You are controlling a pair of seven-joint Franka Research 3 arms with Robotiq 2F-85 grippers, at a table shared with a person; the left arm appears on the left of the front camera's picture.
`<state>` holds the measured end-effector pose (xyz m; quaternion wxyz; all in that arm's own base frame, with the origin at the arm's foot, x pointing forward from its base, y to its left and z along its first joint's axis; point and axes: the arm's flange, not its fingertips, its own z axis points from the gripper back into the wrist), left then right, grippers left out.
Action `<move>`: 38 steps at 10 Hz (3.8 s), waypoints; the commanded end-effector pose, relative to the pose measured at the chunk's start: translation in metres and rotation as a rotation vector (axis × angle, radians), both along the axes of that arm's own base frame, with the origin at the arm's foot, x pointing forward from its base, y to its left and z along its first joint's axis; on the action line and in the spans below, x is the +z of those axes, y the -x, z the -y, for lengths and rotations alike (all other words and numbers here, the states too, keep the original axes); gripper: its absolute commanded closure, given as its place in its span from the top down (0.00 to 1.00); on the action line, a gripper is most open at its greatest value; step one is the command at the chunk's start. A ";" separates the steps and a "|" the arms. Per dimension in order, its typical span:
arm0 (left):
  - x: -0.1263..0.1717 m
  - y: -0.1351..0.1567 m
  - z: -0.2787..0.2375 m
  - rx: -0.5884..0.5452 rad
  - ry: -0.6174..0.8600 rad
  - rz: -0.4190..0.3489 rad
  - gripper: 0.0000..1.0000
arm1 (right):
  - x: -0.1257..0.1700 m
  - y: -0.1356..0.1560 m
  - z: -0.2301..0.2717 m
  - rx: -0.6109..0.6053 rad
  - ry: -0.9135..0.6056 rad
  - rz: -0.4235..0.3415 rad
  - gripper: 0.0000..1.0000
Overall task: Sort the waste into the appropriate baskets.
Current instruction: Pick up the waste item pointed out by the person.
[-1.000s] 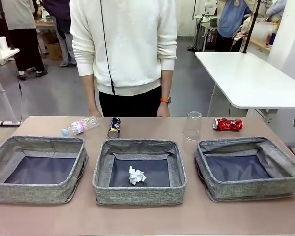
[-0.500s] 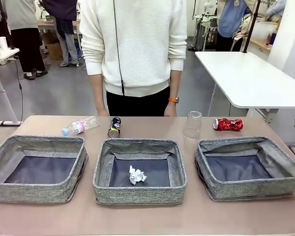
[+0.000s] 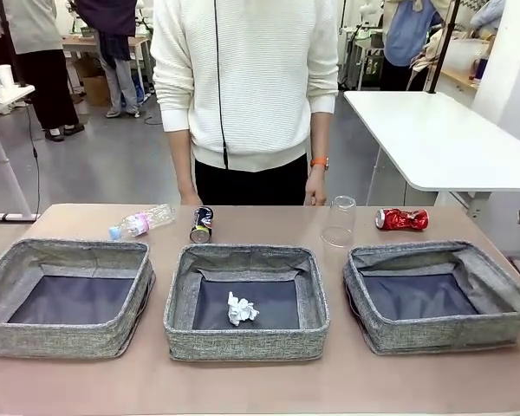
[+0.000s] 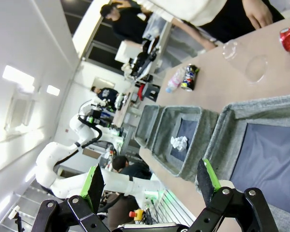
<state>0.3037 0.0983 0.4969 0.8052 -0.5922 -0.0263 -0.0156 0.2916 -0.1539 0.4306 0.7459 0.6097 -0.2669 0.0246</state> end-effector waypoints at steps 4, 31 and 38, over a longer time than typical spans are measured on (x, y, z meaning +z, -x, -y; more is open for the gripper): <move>0.000 0.003 -0.001 -0.016 -0.002 0.004 1.00 | 0.001 -0.002 -0.001 -0.005 -0.009 0.031 1.00; 0.000 0.003 -0.001 -0.016 -0.002 0.004 1.00 | -0.037 -0.230 -0.102 0.640 1.232 0.531 1.00; 0.000 0.003 -0.001 -0.016 -0.002 0.004 1.00 | -0.080 -0.323 -0.113 0.790 1.228 0.713 1.00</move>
